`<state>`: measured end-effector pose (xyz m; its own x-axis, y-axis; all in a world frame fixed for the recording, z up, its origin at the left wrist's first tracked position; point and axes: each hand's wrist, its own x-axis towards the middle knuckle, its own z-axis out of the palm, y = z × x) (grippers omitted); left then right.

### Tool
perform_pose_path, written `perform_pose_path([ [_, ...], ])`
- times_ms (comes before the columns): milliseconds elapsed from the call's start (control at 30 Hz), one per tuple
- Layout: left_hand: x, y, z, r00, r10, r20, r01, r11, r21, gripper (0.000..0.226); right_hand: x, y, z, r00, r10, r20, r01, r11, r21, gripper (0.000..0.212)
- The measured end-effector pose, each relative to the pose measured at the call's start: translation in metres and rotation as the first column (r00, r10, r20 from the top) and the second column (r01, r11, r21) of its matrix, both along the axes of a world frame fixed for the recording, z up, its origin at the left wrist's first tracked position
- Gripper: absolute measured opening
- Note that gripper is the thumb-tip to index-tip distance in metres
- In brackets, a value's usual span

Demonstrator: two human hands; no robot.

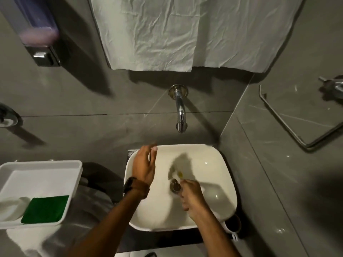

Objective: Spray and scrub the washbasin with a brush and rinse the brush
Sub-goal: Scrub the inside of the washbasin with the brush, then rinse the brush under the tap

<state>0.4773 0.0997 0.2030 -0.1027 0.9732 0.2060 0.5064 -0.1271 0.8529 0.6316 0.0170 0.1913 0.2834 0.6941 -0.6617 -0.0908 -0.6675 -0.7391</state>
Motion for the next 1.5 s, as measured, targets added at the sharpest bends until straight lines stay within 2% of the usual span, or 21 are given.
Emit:
perform_pose_path([
  [100,0.029,0.034,0.051,0.995,-0.083,0.055,0.081,0.996,0.04,0.028,0.015,-0.004,0.014,0.995,-0.051,-0.09,0.05,0.999,-0.014,0.017],
  [200,0.05,0.054,0.081,0.993,-0.116,0.02,0.116,0.993,0.04,0.031,0.024,-0.01,0.024,0.99,-0.071,-0.125,0.07,0.997,-0.011,0.017],
  [300,0.063,0.058,0.092,0.995,-0.087,0.05,0.089,0.995,-0.04,0.038,0.027,-0.013,0.03,0.985,-0.075,-0.157,0.08,0.996,0.026,0.011],
  [533,0.075,0.057,0.095,0.997,0.001,0.074,0.008,0.993,-0.118,0.037,0.03,-0.005,0.047,0.966,-0.125,-0.226,0.145,0.987,0.074,0.013],
  [600,0.075,0.057,0.094,0.99,-0.026,0.137,0.046,0.989,-0.14,0.035,0.031,-0.001,0.051,0.953,-0.143,-0.267,0.166,0.984,0.067,0.016],
  [733,0.064,0.059,0.091,0.909,-0.102,0.405,0.19,0.965,-0.182,0.028,0.032,0.004,0.057,0.935,-0.158,-0.316,0.184,0.981,0.055,0.019],
  [800,0.06,0.061,0.089,0.884,-0.096,0.457,0.207,0.958,-0.199,0.028,0.032,0.006,0.059,0.928,-0.166,-0.333,0.193,0.98,0.051,0.019],
  [1000,0.06,0.075,0.081,0.916,-0.079,0.394,0.178,0.959,-0.222,0.018,0.029,0.012,0.059,0.897,-0.178,-0.406,0.214,0.976,0.046,0.019],
  [1067,0.058,0.079,0.079,0.904,-0.076,0.42,0.195,0.948,-0.25,0.013,0.029,0.013,0.06,0.889,-0.183,-0.42,0.223,0.974,0.048,0.018],
  [1233,0.055,0.086,0.081,0.875,-0.067,0.479,0.233,0.927,-0.295,0.014,0.027,0.014,0.06,0.876,-0.198,-0.44,0.231,0.973,0.021,0.015],
  [1500,0.058,0.084,0.083,0.914,-0.111,0.391,0.221,0.943,-0.249,0.02,0.02,0.02,0.063,0.869,-0.22,-0.444,0.25,0.968,0.009,0.018],
])
